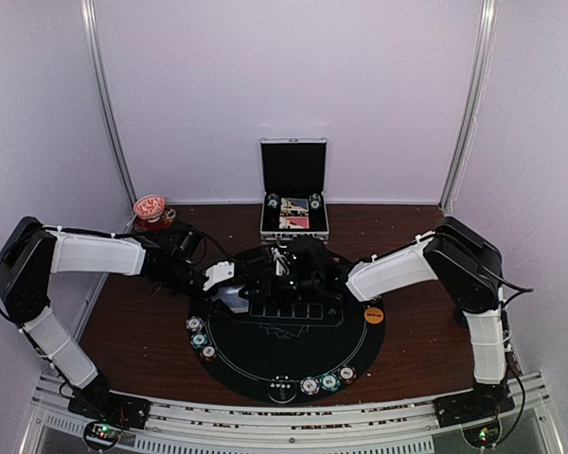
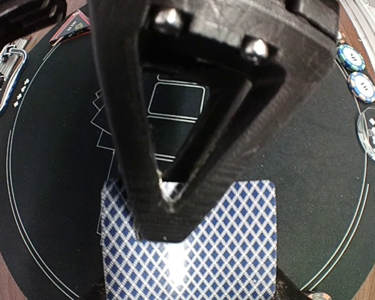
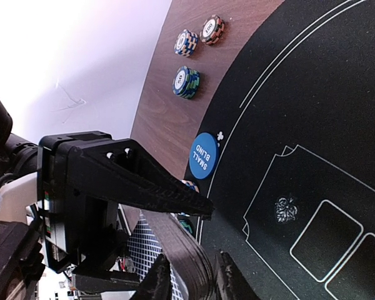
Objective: Distribute texas hold em gaming equipment
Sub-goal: Pass from the right arm to the left, then pick up the poker card from the face-down deck piles.
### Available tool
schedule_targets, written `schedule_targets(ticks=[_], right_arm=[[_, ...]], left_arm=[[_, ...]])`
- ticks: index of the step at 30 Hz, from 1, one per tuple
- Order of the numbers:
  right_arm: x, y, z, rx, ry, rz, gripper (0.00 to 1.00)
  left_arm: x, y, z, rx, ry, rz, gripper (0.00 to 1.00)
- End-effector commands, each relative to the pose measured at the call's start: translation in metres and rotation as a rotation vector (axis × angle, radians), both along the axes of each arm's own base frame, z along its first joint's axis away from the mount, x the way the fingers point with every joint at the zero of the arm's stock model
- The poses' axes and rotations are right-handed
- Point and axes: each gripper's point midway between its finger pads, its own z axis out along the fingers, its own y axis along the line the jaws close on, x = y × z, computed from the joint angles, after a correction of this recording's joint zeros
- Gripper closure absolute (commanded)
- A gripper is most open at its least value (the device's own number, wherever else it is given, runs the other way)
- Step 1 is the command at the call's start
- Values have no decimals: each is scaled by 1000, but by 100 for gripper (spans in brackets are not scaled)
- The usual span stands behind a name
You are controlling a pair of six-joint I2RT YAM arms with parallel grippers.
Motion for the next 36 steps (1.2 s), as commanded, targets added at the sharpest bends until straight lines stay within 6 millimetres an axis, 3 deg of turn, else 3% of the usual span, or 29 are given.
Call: schedule_targets(ticks=[1,3,5,8,11,15,25,29,36], right_arm=[[11,-17,4,-58,-39,-54,77],[13,-20,1,-74,-41,-62,77],[13,-19,1,-64,-42,-54,69],[5,-8,8,11,-18,3,55],[1,2,17,82,1,37,51],[0,10,18,112,8,48,50],[-4,26,-3,53,13,68,49],[1,18,-16,-25,-6,37,50],[13,-11,-31,-117,-13,-38,61]], left_arm=[[5,-4,6,-43,-16,-5,40],[5,-3,7,-44,-18,-3,40],[5,-4,8,-48,-17,-7,40],[3,-4,8,-52,-13,-11,40],[2,-4,8,-56,-10,-17,40],[2,-4,8,-55,-7,-18,40],[1,-5,11,-66,-8,-25,40],[0,-4,11,-65,-5,-26,40],[0,-4,11,-67,-4,-26,40]])
